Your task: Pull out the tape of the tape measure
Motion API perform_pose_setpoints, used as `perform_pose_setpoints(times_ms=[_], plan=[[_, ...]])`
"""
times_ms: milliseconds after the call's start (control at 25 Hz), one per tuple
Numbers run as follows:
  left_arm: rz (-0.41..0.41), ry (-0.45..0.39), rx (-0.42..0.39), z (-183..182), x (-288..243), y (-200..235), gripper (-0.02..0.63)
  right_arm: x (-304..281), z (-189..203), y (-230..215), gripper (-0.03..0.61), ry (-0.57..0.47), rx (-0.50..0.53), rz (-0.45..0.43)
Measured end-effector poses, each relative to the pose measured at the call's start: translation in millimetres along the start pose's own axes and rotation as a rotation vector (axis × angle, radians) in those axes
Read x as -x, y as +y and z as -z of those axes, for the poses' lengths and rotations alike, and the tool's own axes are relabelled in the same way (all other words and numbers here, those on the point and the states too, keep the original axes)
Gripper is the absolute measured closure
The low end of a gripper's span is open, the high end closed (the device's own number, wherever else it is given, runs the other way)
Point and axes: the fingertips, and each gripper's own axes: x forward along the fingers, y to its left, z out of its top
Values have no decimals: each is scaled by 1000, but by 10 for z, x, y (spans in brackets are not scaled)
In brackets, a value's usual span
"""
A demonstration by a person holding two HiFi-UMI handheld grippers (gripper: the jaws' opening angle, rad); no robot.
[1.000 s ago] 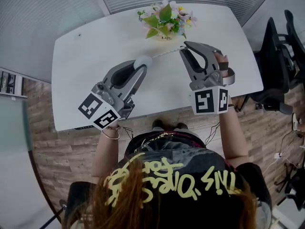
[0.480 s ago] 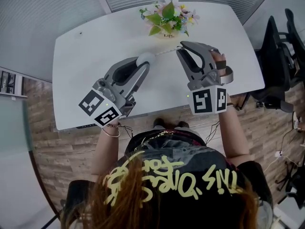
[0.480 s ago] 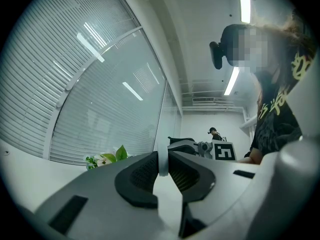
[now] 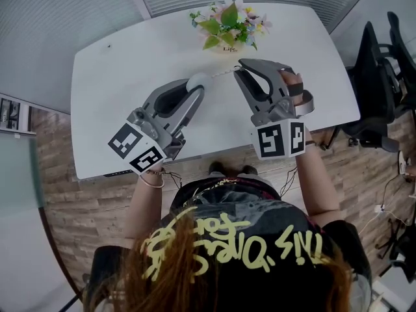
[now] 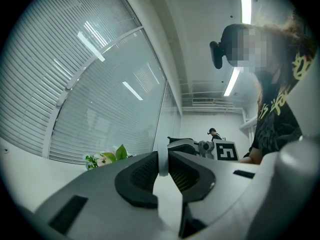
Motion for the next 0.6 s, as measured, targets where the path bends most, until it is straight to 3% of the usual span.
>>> perform_pose_setpoints(times_ms=[600], plan=[[7,13,6,50,-24,10,552,-44,-107,110,508,-18,15,-20]])
